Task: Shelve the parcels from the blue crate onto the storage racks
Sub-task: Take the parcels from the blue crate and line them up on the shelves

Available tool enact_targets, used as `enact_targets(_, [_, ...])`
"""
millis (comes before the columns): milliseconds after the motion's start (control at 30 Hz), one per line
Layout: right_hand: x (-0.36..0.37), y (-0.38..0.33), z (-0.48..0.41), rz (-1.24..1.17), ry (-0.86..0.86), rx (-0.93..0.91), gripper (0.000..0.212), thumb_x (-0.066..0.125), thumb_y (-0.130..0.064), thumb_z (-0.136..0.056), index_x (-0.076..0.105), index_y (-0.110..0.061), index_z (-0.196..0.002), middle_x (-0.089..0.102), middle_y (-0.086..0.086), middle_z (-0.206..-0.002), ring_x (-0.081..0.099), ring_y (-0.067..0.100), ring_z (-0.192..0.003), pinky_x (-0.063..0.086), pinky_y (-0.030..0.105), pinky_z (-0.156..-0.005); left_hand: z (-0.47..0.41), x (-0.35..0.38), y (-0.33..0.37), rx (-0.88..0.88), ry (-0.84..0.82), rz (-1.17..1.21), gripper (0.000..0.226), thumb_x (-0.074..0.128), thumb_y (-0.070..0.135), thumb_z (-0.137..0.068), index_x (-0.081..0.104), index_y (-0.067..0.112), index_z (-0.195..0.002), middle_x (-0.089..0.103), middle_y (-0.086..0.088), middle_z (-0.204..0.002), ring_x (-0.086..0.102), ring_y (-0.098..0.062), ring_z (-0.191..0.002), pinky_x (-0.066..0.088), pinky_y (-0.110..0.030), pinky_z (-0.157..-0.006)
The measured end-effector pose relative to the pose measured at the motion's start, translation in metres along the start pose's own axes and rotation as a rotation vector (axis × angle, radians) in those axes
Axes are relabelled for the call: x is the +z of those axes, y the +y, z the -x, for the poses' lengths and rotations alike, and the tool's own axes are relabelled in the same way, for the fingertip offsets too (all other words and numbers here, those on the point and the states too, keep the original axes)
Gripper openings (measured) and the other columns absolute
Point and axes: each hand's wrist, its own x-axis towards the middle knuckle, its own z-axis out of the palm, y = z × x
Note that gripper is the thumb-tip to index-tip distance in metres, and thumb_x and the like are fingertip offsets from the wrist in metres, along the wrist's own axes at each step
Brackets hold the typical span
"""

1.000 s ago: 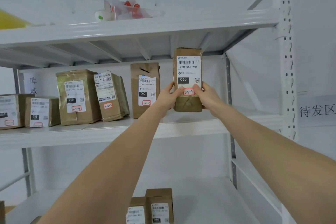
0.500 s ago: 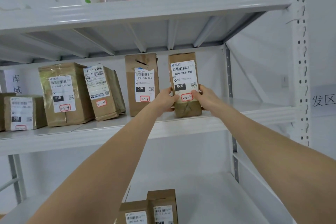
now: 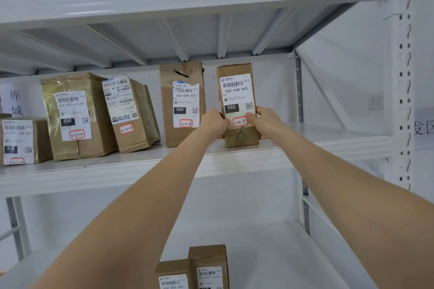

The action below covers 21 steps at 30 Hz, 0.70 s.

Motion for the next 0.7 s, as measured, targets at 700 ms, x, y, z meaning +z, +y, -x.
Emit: enact_targets(700, [0.033,0.011,-0.047,0.039,0.029,0.023,0.035,0.042,-0.026,-0.101,0.052,-0.019,-0.133,0.058,0.004,-0.132,0.053,0.025,-0.116,0.044,0.033,-0.094,-0.049,0.01,-0.02,-0.022,0.029,-0.107,0.023,0.049,0.01,-0.095,0.057,-0.001,-0.114,0.063,-0.019,-0.115,0.065,-0.036,-0.098,0.057,-0.044,-0.082])
